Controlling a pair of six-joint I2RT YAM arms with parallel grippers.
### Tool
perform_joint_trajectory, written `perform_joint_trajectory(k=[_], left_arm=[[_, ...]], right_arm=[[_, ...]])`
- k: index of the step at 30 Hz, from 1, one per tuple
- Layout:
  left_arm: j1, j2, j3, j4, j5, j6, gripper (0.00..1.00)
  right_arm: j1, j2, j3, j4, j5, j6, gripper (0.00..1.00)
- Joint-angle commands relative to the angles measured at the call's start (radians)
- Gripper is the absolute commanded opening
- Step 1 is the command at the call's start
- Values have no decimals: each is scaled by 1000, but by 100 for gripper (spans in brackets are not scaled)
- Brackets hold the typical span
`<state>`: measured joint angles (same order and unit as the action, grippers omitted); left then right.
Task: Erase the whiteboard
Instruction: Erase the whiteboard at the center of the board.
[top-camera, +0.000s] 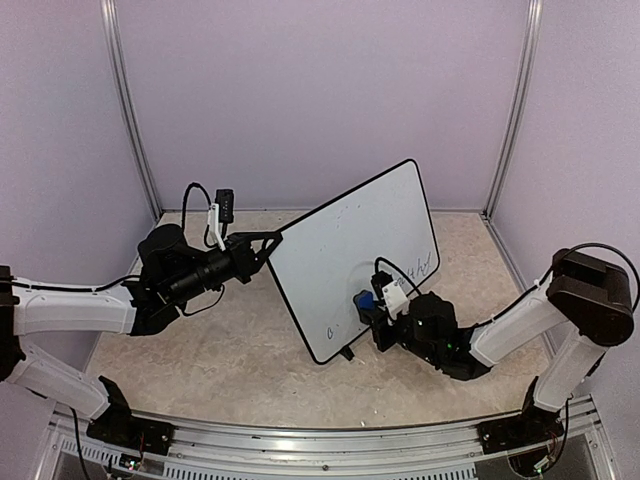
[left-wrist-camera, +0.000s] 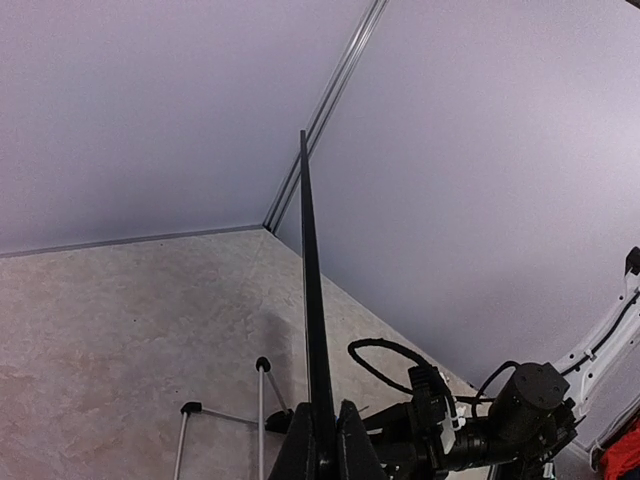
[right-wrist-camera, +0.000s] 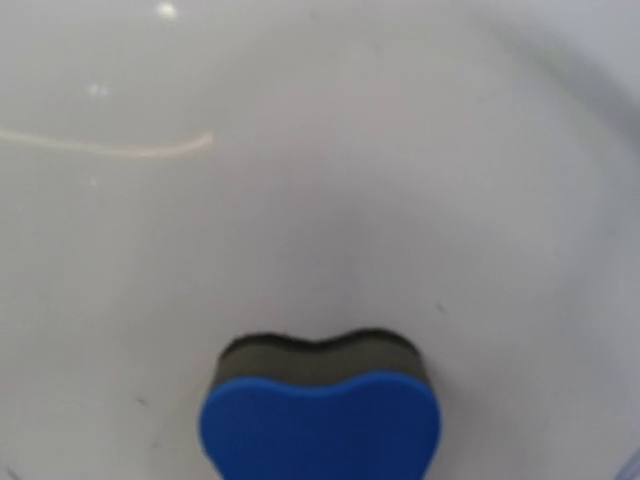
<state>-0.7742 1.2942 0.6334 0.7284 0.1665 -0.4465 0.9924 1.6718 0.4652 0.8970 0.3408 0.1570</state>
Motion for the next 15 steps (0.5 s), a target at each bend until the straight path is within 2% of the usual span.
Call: perform_joint_trajectory(k=[1,10,15], left_arm=[[-40,28,-38,-112,156,25,0],[-39,22,-40,-118,149,30,0],[-39,26,-40,-116,151,28,0]], right_arm=[[4,-13,26,-20,-55,16,23],[159,127,128,24,-76,-63,23],[193,153,129,67,-108,-49,23]])
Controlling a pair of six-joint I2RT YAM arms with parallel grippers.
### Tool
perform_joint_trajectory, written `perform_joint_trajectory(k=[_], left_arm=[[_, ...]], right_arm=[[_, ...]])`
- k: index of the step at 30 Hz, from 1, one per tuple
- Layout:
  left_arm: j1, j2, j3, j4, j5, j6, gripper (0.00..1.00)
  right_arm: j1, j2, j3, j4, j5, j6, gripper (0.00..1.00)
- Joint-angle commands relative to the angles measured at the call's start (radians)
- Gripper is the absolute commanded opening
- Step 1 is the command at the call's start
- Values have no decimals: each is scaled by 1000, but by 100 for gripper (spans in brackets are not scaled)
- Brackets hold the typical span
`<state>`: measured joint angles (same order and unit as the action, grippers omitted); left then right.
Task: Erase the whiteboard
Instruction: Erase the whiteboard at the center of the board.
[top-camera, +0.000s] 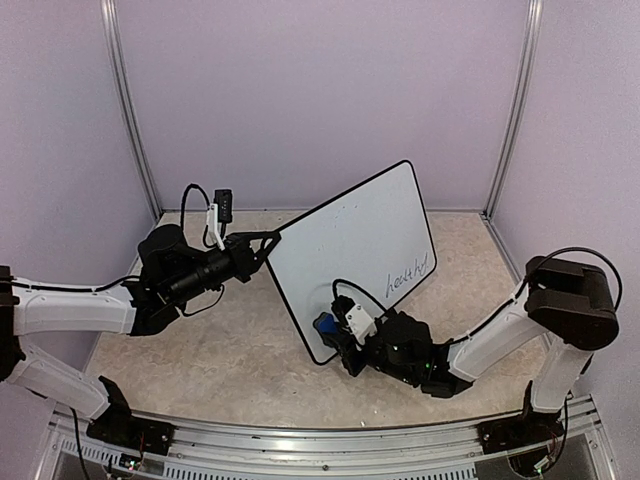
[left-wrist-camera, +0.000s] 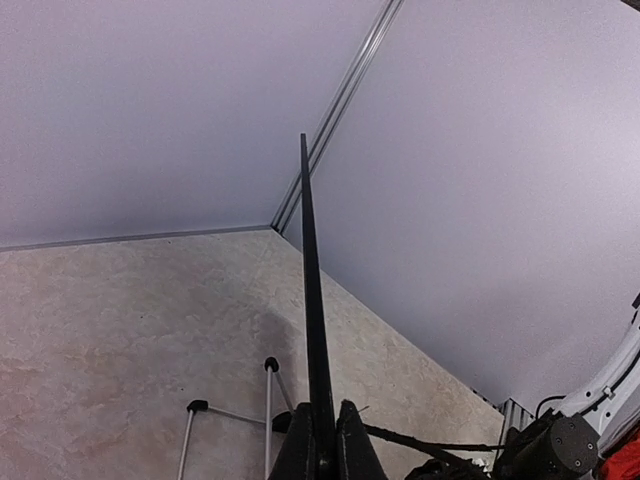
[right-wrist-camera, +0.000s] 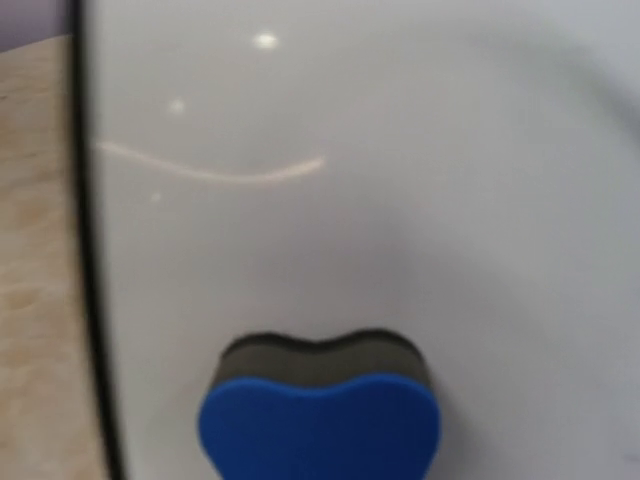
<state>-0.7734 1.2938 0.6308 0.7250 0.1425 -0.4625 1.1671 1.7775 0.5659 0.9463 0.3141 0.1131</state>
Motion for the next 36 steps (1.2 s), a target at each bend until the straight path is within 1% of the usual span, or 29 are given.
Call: perform_joint_trajectory(k=[1,4,7,12,16,20,24,30,36], left_arm=[[-40,27,-37,-113,174,45,0],[-40,25,-37,-114,174,45,0],[-40,26,-38,-116,173,45,0],[-40,22,-38,-113,175,44,0],[-41,25,-39,-110,178,42,0],[-41,27,-40,-109,178,41,0],[-41,28,-39,-108,177,42,0],[-40,29,-39,-111,174,44,0],[-40,27,-40,-111,174,44,0]], right_arm=[[21,48,26,25,-88,-1,23],[21,49,22,33,-77,7,23],[12,29,4,30,-21,19,24],[-78,-54,-71,11,27,75,23],[-121,-111,-83,-51,83,87,23],[-126,-114,-70,-66,67,78,23],[-92,-56,-40,-36,21,68,23],[39,66,44,-9,55,8,23],[103,101,65,31,12,11,23]])
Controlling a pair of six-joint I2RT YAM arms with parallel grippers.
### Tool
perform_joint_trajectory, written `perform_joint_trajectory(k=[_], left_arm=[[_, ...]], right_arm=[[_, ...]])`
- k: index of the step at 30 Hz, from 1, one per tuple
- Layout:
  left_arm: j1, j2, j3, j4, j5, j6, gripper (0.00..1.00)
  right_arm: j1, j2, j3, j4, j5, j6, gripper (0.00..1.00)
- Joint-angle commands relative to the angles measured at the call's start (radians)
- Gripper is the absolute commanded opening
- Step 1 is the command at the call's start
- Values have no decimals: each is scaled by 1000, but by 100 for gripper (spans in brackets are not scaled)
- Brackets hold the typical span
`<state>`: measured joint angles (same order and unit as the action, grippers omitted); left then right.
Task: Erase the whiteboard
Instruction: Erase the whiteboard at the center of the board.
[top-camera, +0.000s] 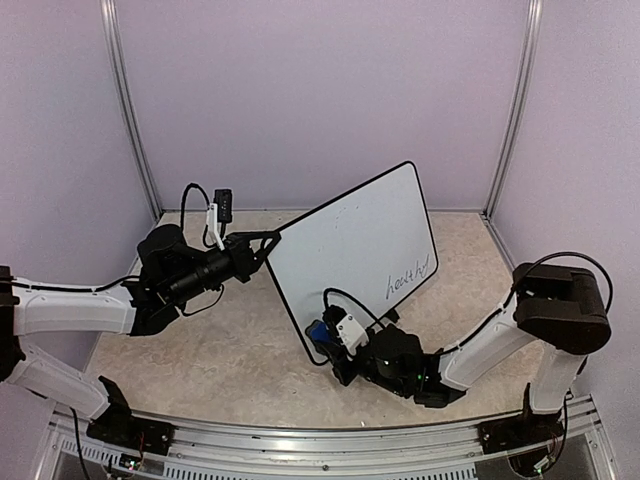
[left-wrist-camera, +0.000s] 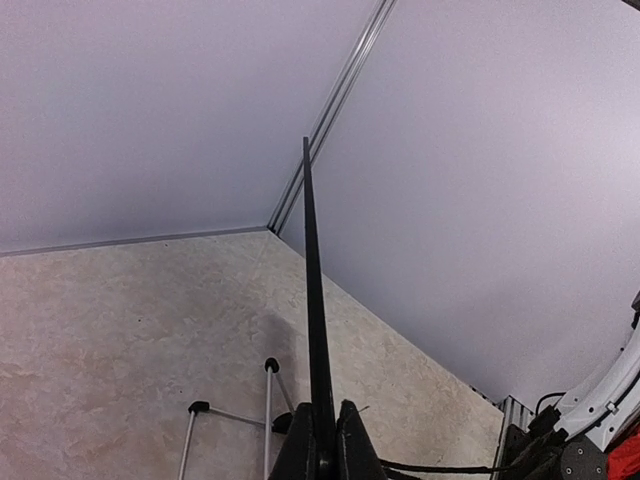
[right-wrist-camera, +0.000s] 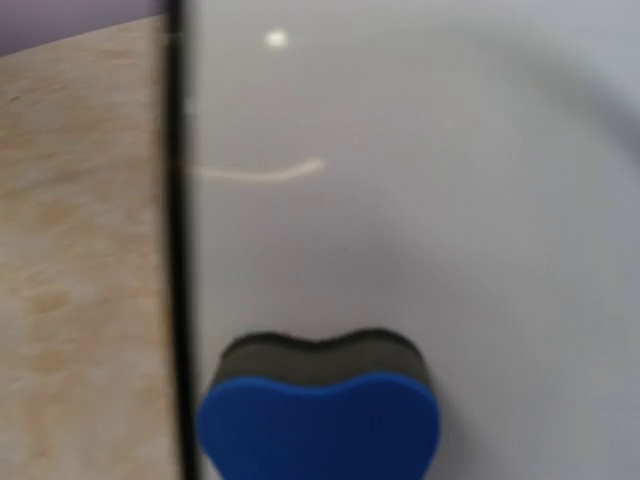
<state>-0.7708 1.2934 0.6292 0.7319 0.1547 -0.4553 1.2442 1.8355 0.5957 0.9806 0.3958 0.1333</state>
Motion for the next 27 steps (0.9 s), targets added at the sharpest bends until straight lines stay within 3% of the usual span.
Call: perform_joint_trajectory(k=[1,19,27], left_arm=[[-42,27,-39,-118,163,36,0],[-42,14,-42,-118,164,35,0],[-42,18,-40,-118,162,37,0]], right_arm=[[31,45,39,-6,-58,-8,23],[-178,-92,-48,-168,82,90,24],[-149,-62,-47,-117,24,62,23]])
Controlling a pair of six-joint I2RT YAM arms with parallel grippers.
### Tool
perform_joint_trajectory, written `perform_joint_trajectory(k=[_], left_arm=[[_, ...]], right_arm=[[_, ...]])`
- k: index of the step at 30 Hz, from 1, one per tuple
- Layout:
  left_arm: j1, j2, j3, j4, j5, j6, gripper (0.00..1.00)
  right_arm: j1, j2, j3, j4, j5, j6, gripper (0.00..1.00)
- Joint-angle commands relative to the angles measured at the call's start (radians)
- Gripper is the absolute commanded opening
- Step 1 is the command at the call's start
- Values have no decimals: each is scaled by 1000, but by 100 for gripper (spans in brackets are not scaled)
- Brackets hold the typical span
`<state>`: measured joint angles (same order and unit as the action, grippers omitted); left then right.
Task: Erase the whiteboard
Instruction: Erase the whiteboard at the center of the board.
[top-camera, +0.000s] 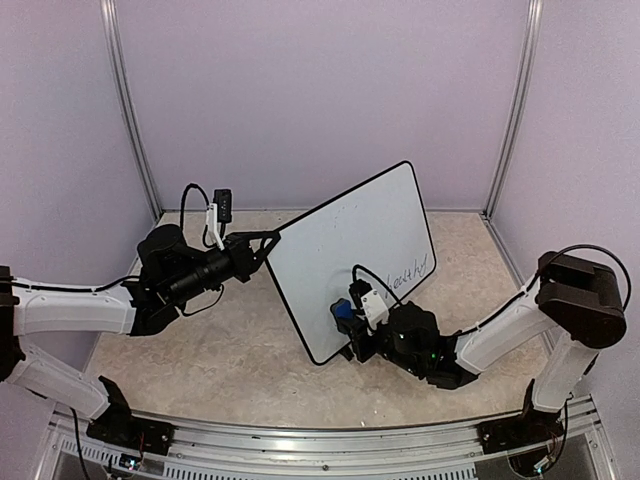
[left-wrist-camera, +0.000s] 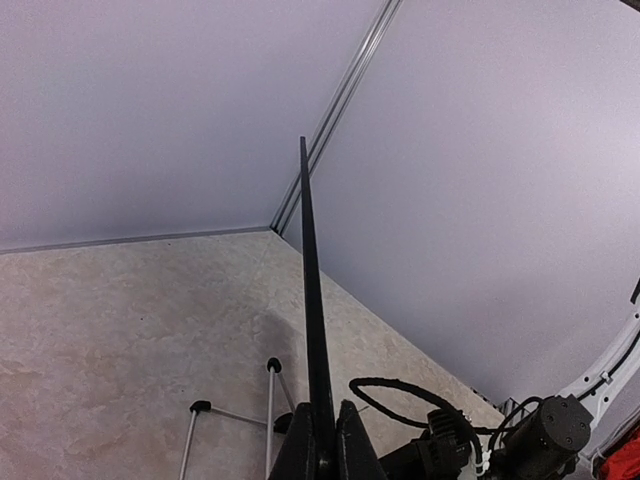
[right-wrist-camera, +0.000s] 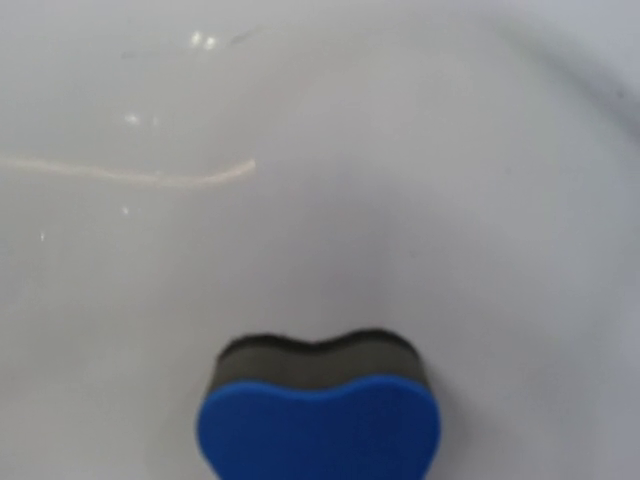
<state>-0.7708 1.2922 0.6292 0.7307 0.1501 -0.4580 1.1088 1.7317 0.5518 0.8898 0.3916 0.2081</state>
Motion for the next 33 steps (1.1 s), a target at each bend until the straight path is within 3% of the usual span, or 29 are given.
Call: perform_joint_trajectory(k=[1,9,18,27,31,33], left_arm=[[-42,20,-40,-118,166,39,0],[-41,34,-37,-116,170,39,0],[-39,35,-36,-116,171,39,0],[-39,39,-36,-113,174,36,0],[-39,41,-36,-113,174,37,0],[-38,41,-36,-115,174,38,0]], right_arm=[[3,49,-3,-2,12,-30,23],[66,89,51,-3,27,-85,24],[-96,3,5,-137,59,42,23],[-174,-93,-42,-160,56,37,23],[-179,-146,-71,-109,34,2,23],[-182,-216,-140,18,-66,-29,24]])
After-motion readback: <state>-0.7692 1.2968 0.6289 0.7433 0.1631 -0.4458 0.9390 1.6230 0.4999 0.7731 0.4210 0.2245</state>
